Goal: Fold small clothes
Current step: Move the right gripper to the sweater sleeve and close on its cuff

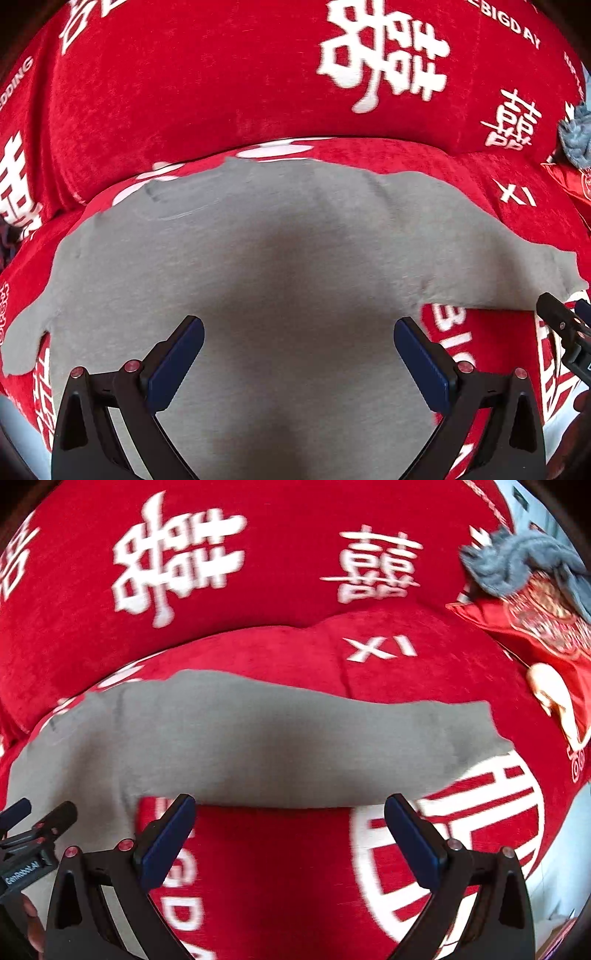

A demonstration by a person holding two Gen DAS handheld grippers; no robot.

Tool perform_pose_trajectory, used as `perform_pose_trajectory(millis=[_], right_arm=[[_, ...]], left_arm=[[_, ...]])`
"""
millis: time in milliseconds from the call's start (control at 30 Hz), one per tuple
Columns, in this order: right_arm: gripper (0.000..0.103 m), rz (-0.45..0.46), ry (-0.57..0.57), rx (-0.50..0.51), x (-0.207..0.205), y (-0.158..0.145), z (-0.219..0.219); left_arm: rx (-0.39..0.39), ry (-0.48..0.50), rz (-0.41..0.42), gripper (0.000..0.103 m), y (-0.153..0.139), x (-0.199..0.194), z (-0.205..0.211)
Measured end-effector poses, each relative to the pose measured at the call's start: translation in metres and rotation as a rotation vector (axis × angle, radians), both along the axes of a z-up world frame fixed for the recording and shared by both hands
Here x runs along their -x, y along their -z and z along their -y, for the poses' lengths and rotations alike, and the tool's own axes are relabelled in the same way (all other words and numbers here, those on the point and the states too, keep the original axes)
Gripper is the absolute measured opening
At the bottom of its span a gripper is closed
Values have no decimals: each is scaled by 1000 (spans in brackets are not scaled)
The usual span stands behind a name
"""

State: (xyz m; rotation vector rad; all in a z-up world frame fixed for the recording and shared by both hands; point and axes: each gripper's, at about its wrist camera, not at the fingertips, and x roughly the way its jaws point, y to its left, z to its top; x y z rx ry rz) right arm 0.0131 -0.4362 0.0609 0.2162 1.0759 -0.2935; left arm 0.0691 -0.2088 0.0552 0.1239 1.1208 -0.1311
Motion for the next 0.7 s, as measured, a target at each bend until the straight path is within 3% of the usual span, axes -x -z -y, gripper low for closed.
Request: perform_pose_trajectory(millis=[367, 633, 700], right_arm=[[101, -17, 150, -7, 27, 19, 87], [92, -32, 260, -39, 35, 48, 148], [92, -1, 265, -31, 31, 53, 157]], left_arm=[[-28, 73, -5, 103, 11, -11, 58], [-20, 66, -7, 103, 24, -31, 74], [-13, 55, -14, 103, 28, -37, 74]])
